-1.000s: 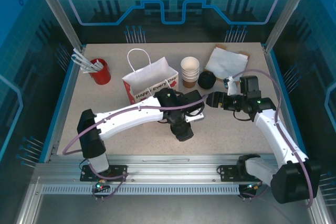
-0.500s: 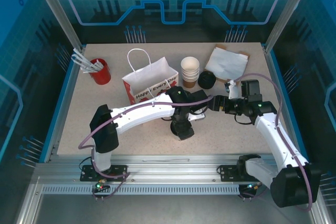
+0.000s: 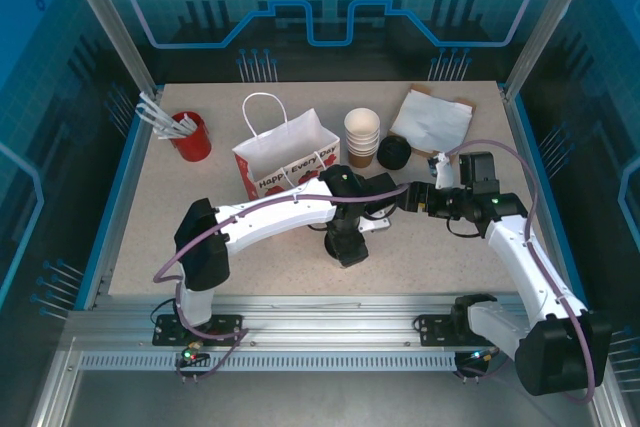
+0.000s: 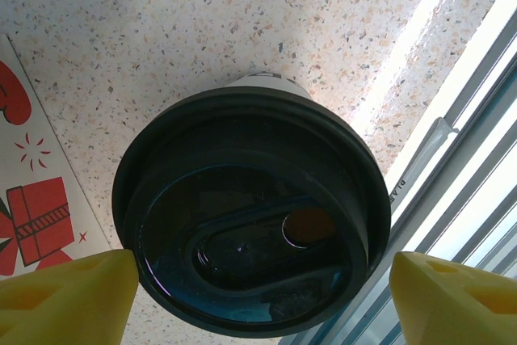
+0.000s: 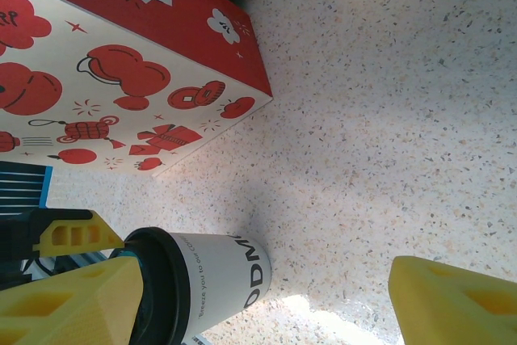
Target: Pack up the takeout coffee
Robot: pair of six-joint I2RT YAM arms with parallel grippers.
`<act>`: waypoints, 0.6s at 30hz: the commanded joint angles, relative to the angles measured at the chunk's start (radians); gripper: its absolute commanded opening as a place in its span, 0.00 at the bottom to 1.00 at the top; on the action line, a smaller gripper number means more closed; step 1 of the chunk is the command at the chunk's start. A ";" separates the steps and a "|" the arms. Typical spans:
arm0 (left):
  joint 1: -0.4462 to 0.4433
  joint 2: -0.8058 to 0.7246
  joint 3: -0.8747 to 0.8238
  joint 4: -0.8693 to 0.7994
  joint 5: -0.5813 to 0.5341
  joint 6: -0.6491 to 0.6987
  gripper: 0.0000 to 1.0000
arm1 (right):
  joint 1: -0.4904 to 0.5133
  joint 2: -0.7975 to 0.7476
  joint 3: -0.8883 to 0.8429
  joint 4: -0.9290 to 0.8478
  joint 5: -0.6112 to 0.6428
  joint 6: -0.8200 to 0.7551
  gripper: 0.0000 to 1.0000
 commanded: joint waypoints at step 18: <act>0.007 0.031 0.010 -0.011 0.011 0.022 0.83 | -0.015 -0.010 -0.018 -0.014 -0.041 -0.022 0.81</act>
